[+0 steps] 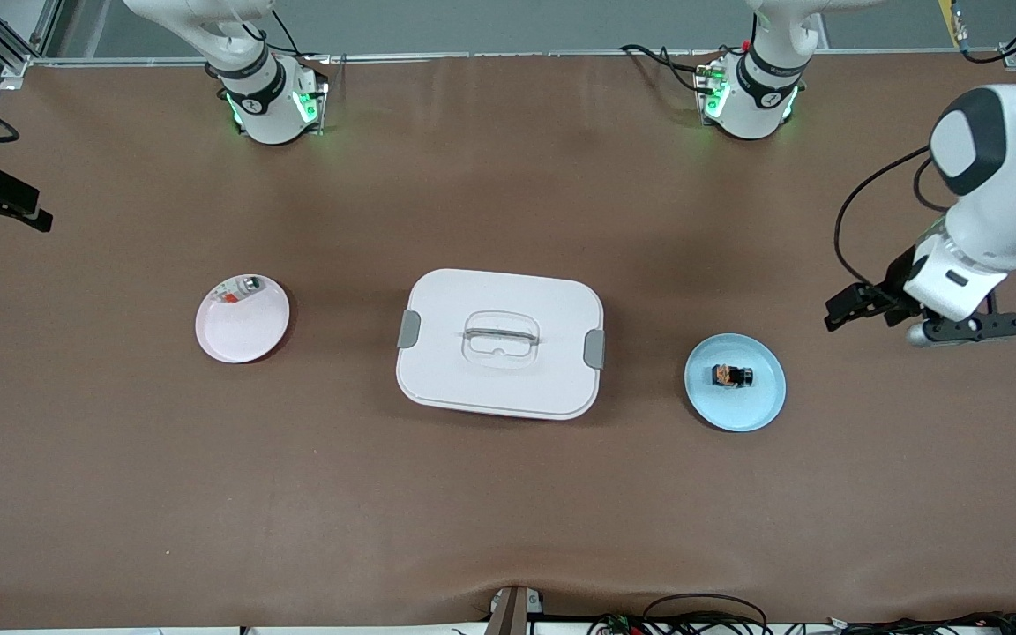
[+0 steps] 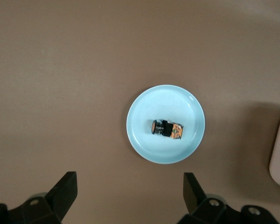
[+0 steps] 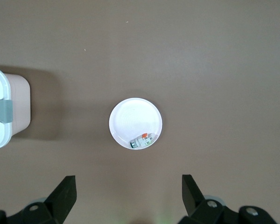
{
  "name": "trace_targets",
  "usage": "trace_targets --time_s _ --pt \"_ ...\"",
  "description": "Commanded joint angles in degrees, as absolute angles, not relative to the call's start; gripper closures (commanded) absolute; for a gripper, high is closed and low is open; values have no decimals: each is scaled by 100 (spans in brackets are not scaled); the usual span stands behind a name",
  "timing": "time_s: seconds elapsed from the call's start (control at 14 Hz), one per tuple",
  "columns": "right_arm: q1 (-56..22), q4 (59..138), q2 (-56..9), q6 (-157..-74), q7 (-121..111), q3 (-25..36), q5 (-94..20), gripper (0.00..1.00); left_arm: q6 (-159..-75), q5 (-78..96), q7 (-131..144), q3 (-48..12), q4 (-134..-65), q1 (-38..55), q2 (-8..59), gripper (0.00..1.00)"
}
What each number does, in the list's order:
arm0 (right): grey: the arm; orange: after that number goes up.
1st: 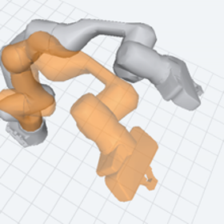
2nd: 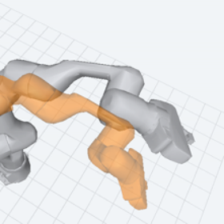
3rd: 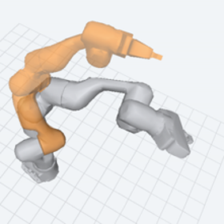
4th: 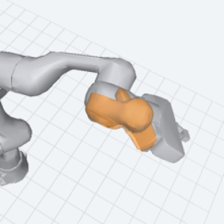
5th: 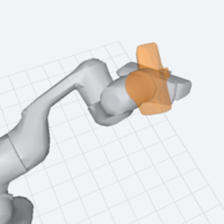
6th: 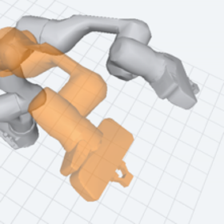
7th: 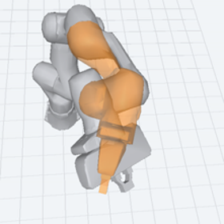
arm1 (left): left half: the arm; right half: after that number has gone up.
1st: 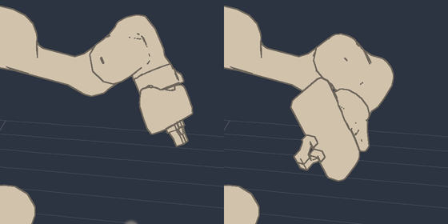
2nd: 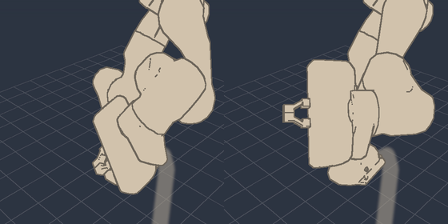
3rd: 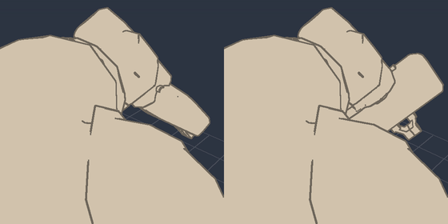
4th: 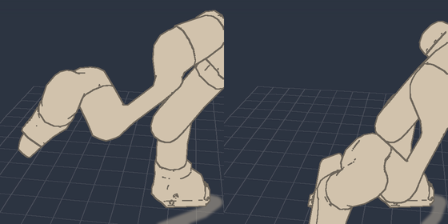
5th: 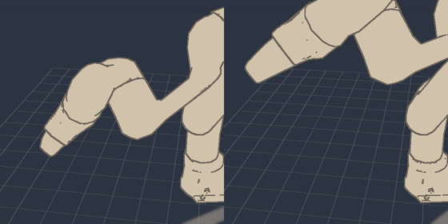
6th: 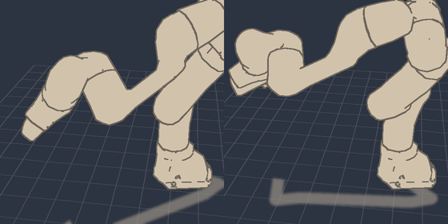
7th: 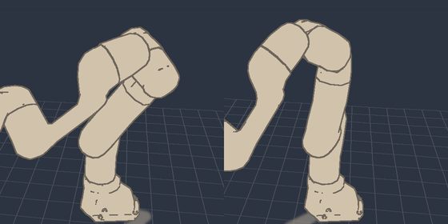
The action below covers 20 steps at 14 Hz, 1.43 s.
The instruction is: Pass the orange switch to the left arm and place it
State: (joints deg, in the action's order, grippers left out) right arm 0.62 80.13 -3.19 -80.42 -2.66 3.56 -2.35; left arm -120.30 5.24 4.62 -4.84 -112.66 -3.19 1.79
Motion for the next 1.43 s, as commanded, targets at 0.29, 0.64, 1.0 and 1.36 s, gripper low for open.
trace_targets --time_s 0.29,0.64,1.0,1.36 --pt "141 8121 -193 -8112 -35 308 -325 0 -10944 422 220 -501 -10443 -290 -140 0" --pt "114 8104 -220 -8385 -97 299 -334 0 -9837 79 132 -466 -9512 -229 -176 0" --pt "176 8104 -237 -8376 -114 308 -282 0 -9379 70 132 -519 -9360 -281 -369 0" --pt "176 8095 -194 -8306 -79 308 -360 0 -9097 79 123 -527 -9378 -281 -571 0"
